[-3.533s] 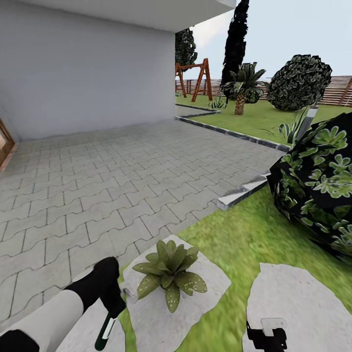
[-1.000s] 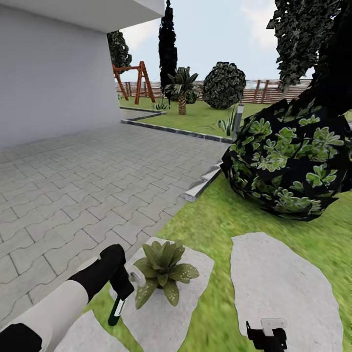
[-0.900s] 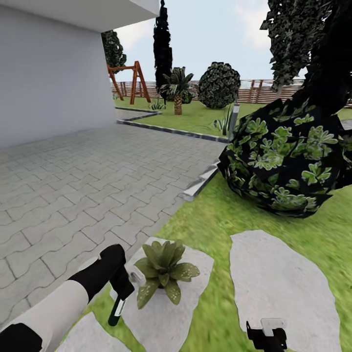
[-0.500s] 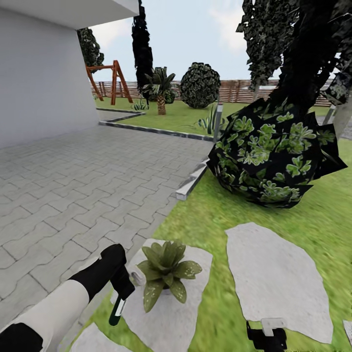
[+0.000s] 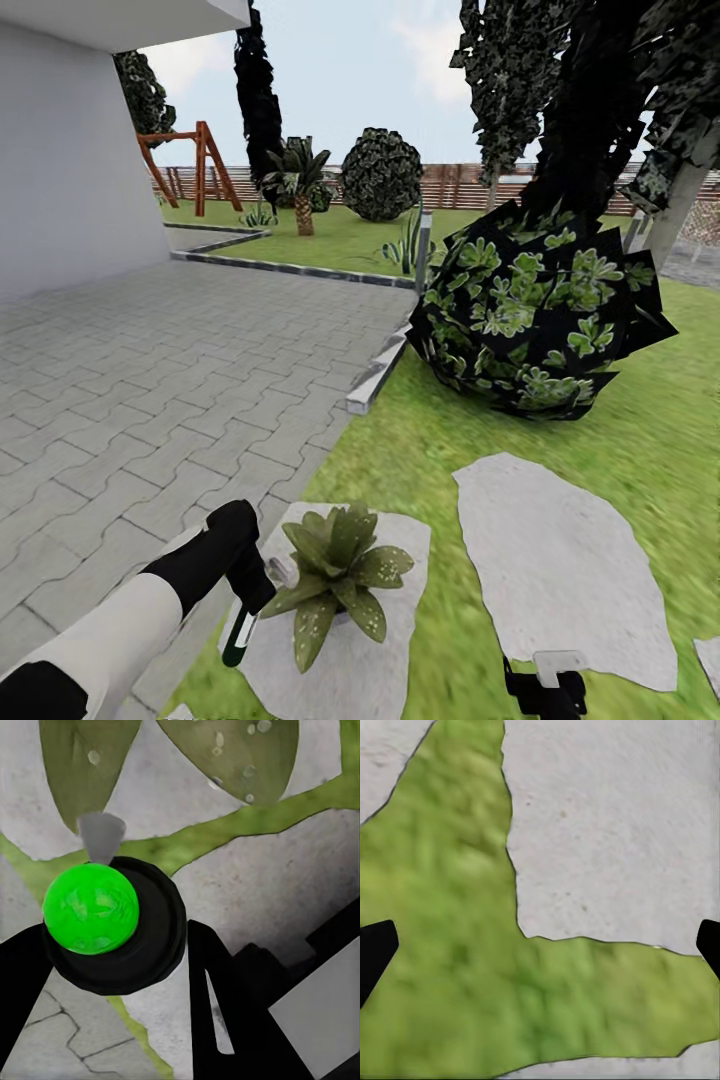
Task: Pick up the pesticide atomizer in the garden and spray insectifuge to fully cover both potted plants in the garden.
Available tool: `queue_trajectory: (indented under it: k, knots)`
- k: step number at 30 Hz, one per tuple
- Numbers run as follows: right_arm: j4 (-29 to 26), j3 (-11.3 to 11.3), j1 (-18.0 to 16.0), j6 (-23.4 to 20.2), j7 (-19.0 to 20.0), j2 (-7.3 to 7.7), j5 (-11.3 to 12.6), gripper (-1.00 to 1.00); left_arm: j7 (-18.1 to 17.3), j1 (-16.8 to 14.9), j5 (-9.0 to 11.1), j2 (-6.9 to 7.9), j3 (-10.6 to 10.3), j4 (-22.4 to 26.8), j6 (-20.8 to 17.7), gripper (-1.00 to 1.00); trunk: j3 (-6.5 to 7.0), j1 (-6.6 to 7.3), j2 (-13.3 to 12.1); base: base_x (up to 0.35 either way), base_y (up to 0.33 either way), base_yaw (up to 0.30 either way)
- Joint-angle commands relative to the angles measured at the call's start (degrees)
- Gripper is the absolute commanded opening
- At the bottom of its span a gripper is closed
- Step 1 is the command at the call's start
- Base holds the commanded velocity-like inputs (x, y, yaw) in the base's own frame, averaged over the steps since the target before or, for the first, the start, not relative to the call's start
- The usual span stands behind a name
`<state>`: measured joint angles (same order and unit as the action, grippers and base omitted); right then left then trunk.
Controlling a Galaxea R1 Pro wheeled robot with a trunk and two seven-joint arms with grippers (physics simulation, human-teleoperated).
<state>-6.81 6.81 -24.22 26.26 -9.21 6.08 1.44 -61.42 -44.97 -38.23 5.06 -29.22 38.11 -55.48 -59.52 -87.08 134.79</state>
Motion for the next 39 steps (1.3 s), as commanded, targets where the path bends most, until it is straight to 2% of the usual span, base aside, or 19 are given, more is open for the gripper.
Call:
queue_trajectory:
  k: [1, 15, 31, 32, 33, 35, 37, 39]
  knots:
    - [0.04, 0.49, -0.04, 0.11, -0.37, 0.03, 0.15, 1.00, -0.56, -0.03, -0.53, 0.04, -0.15, 0.12, -0.24, -1.00, -0.05, 0.02, 0.02, -0.213, 0.140, -0.194]
    - [0.03, 0.49, -0.04, 0.09, -0.37, -0.02, 0.15, 1.00, -0.63, -0.03, -0.47, 0.04, 0.29, 0.04, -0.33, -1.00, -0.05, 0.02, 0.02, -0.214, 0.234, -0.259]
    - [0.04, 0.49, -0.04, 0.07, -0.37, -0.02, 0.15, 1.00, -1.04, 0.03, -0.25, 0.33, -0.31, -0.06, -0.10, -1.00, -0.05, 0.02, 0.02, 0.140, 0.248, -0.262]
    - [0.04, 0.49, -0.04, 0.05, -0.37, -0.02, 0.15, 1.00, -2.28, -0.02, -0.24, 0.51, -0.31, -0.10, 0.08, -1.00, -0.05, 0.02, 0.02, 0.023, 0.019, -0.134]
    - [0.04, 0.50, -0.04, 0.06, -0.37, -0.02, 0.15, 1.00, -5.73, -0.13, -0.35, 0.68, -1.25, -0.13, 0.27, -1.00, -0.05, 0.02, 0.02, 0.007, 0.006, -0.044]
    - [0.03, 0.49, -0.04, 0.06, -0.37, 0.00, 0.15, 1.00, -9.37, -0.43, -1.39, 0.79, -4.30, -0.10, 0.34, -1.00, -0.05, 0.02, 0.02, 0.003, 0.002, -0.017]
    - [0.04, 0.49, -0.04, 0.03, -0.37, 0.05, 0.15, 1.00, -11.45, -0.45, -3.49, 0.82, -6.18, -0.13, 0.40, -1.00, -0.05, 0.02, 0.02, 0.001, 0.001, -0.004]
    - [0.04, 0.49, -0.04, 0.06, -0.37, 0.06, 0.15, 1.00, -11.86, -0.51, -4.39, 0.84, -6.43, -0.14, 0.38, -1.00, -0.05, 0.02, 0.02, 0.000, 0.000, -0.001]
